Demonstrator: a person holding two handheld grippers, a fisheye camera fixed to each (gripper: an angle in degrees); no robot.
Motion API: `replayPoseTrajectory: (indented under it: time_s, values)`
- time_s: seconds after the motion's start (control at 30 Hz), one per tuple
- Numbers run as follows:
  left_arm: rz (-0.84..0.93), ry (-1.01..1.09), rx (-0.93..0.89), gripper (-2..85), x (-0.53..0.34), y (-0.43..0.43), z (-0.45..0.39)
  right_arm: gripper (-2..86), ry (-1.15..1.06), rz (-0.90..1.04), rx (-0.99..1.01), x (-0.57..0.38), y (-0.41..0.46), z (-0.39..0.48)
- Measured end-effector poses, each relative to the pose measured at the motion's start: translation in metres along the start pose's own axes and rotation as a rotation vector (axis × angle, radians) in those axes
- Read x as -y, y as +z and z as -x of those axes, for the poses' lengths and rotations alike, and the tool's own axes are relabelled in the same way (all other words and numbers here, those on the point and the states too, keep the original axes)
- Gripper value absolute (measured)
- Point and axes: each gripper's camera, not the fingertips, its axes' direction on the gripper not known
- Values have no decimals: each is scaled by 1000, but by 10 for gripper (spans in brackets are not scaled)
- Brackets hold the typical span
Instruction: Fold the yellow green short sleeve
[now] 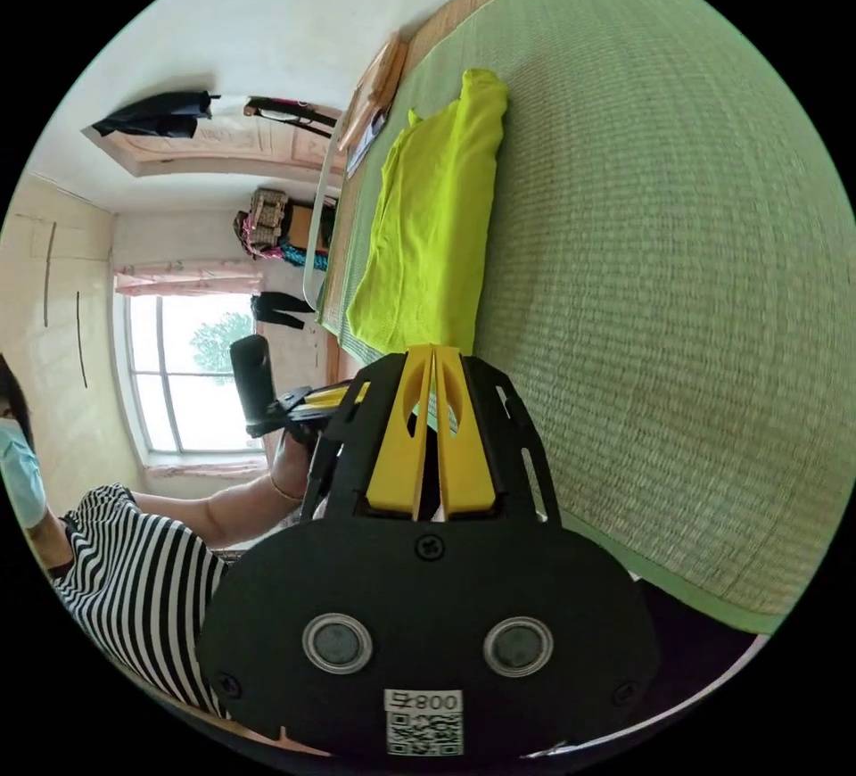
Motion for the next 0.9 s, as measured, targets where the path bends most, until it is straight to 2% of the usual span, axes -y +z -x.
replayPoseTrajectory:
  time_s: [0.2,0.43,0.9]
  values:
    - [-21,-5,13,55,6,30,-5,9,74,1,78,-2,-3,-29]
    - [-14,-30,26,23,9,48,3,45,110,28,165,8,5,-49]
    - [-64,-13,-101,2,-8,36,10,73,153,12,344,23,17,-69]
